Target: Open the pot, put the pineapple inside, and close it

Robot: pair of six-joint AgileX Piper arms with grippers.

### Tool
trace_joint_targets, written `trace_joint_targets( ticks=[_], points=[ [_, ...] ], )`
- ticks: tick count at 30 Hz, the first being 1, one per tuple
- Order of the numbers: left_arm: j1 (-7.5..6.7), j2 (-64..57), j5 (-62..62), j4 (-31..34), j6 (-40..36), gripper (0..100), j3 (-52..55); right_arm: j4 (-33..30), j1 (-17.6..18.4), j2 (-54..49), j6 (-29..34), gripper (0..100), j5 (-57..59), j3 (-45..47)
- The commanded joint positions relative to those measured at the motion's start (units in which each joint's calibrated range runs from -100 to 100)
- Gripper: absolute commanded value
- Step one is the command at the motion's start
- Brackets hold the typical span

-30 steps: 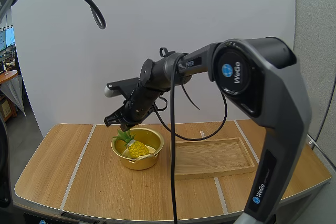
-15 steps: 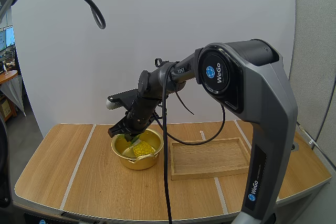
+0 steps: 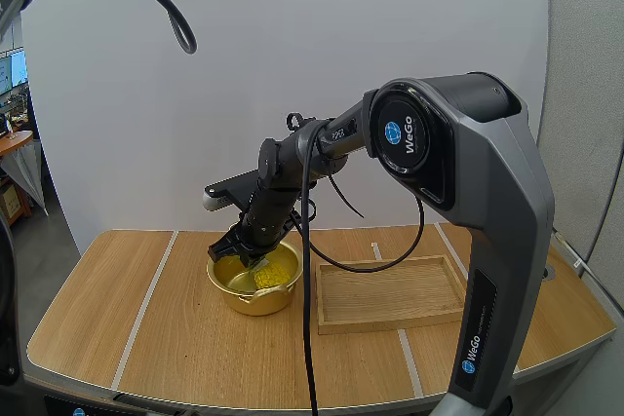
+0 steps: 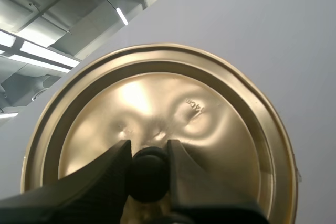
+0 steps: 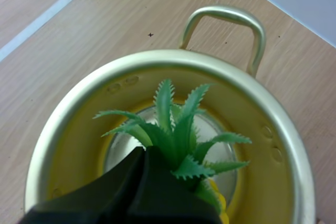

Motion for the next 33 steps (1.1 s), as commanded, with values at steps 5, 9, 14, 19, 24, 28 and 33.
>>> trace_joint_targets(
  ticks=[5, 9, 14, 19, 24, 28, 33],
  points=[
    [-0.09, -0.45, -1.96, -0.48, -0.24, 0, -0.77, 0.91, -0.27, -4.02, 0.07, 0, -3.79, 0.42],
    [-0.09, -0.45, -1.96, -0.48, -0.24, 0, -0.77, 2.05, -0.27, -7.33, 0.07, 0, -4.0, -0.67],
    [-0.09, -0.45, -1.96, -0.48, -0.24, 0, -0.77, 2.85, -0.27, -11.63, 0.07, 0, -3.79, -1.32],
    [-0.09, -0.45, -1.96, -0.48, -0.24, 0, -0.77, 2.95, -0.27, -14.58, 0.07, 0, -0.86, -1.32],
    [-0.09, -0.45, -1.96, -0.48, -0.24, 0, -0.77, 2.95, -0.27, -21.92, 1.65, 0, 1.42, -0.77],
    [-0.09, -0.45, -1.96, -0.48, -0.24, 0, -0.77, 2.95, -0.27, -30.42, 2.27, 0, 4.17, 1.15],
    [-0.09, -0.45, -1.96, -0.48, -0.24, 0, -0.77, 2.25, -0.27, -44.13, 3.46, 0, 9.74, 5.73]
  ],
)
